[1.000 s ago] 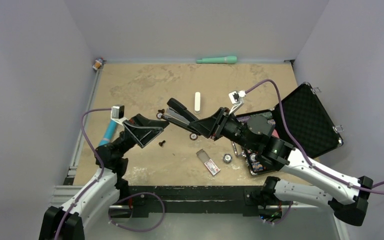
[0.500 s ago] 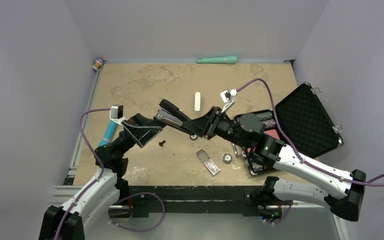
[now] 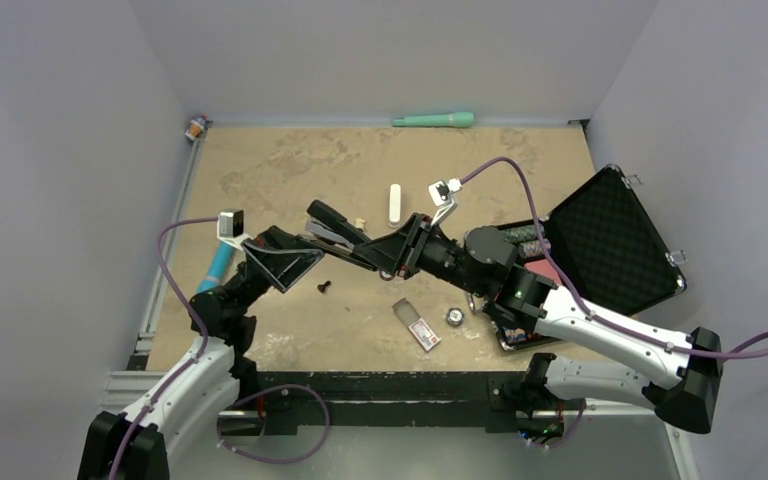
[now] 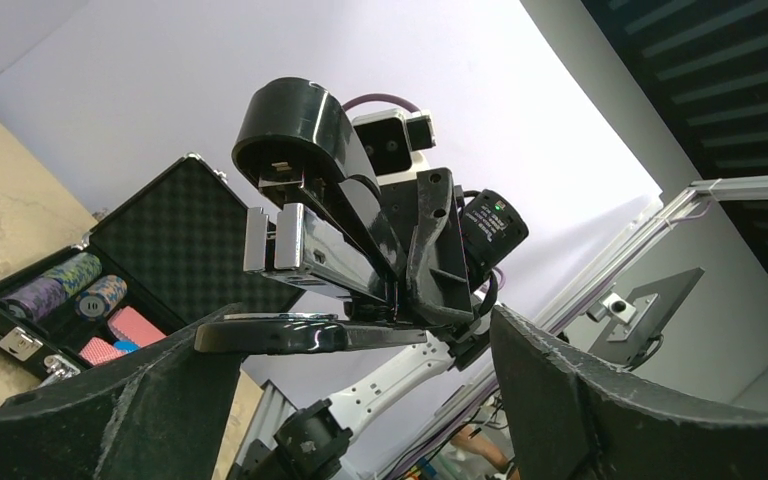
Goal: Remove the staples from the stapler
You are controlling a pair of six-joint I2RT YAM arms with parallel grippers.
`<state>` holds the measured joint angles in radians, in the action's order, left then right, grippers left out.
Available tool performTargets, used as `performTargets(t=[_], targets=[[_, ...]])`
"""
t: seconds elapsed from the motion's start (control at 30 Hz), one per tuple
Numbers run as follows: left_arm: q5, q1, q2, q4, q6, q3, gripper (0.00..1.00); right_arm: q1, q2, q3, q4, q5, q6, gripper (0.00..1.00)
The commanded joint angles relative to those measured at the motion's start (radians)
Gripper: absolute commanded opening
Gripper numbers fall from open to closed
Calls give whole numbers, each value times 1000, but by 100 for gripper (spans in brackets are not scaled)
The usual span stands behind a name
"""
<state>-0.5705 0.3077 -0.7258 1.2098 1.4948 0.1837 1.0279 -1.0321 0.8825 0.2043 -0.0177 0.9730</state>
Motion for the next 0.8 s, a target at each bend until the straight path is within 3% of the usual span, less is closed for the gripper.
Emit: performTargets(t=[0.0, 0.47, 0.77], targets=[[20, -4, 5, 110, -28, 28, 93, 11, 13, 53, 169, -3, 26, 0], [21, -4, -24, 119, -19, 57, 74, 21, -7, 39, 192, -11, 34, 0], [32, -4, -33, 118, -21, 62, 76, 27, -4, 33, 202, -13, 35, 0]])
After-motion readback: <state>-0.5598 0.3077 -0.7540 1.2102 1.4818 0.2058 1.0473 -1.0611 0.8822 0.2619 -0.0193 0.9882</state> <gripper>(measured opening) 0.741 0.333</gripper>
